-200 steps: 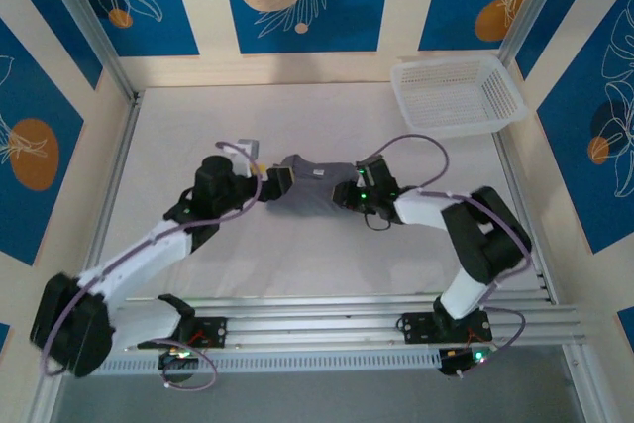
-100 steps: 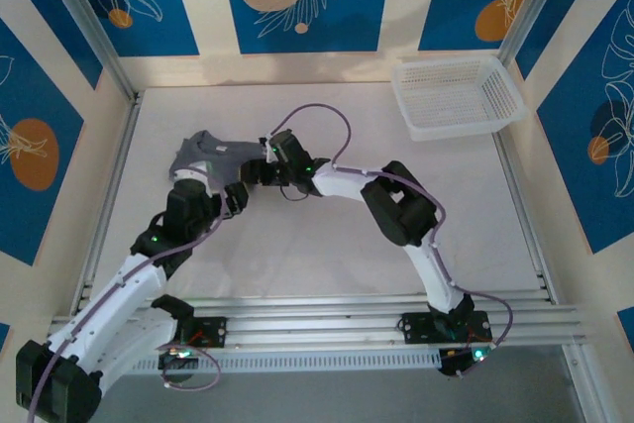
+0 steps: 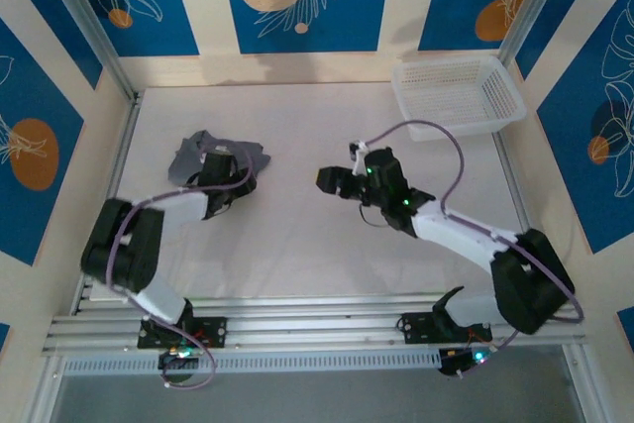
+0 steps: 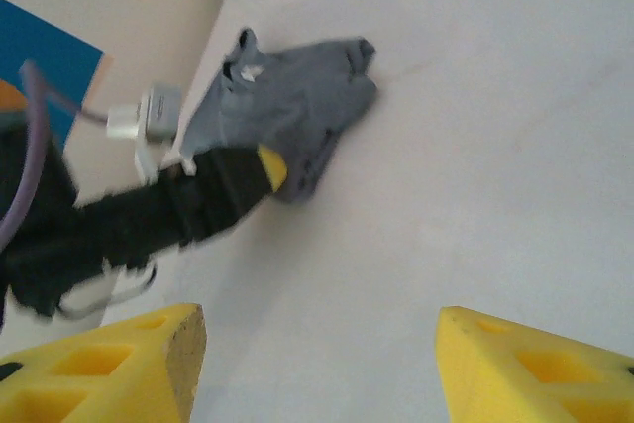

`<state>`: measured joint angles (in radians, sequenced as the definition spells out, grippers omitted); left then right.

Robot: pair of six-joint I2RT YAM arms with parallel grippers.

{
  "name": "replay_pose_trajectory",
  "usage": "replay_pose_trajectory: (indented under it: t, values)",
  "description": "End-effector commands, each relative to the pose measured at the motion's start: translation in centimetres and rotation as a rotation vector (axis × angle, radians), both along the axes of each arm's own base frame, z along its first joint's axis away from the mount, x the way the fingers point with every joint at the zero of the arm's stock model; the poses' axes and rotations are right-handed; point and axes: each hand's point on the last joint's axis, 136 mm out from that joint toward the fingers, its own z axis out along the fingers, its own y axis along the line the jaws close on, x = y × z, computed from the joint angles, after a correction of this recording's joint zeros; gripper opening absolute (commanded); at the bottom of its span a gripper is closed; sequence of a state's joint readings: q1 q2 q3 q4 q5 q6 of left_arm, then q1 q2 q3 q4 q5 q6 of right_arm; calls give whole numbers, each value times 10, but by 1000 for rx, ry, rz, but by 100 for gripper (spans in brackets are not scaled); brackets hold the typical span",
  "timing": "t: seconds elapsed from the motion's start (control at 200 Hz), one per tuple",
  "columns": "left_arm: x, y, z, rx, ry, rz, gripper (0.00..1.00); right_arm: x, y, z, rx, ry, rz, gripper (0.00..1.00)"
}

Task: Fold the inside-out t-shirt
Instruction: Move the T-shirt to the top-left of the table.

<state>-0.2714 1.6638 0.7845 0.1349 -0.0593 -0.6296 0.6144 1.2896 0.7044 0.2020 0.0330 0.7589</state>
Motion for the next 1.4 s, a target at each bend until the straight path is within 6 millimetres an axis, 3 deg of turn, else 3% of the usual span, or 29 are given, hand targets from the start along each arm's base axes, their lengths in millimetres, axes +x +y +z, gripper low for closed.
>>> replay_pose_trajectory:
  t: [0.0,0.135,0.295,0.445,0.625,0.82,0.96,1.225,1.395]
  values:
    - [50,-5,18,-34,-114,16,55,-21,-26,-10,-1,30,-70,63]
    - [74,20,-10,-28,-61,85,49,-45,-51,-11,22,39,-123,63]
    - [105,54,-24,-24,-27,119,44,-64,-74,-8,40,30,-170,63]
    - [130,89,-20,-57,-17,173,43,-76,-90,-4,52,21,-209,63]
    - [173,98,-27,-197,-8,188,45,-79,-97,-3,55,26,-230,62]
    - [206,126,-28,-260,-24,240,46,-83,-99,7,47,33,-224,62]
    - [210,139,-25,-335,-30,233,49,-82,-104,12,36,10,-234,62]
    - [184,182,-20,-316,30,281,64,-77,-105,19,51,-7,-213,62]
    - [185,174,24,-346,-75,205,74,-72,-110,21,29,-25,-217,63]
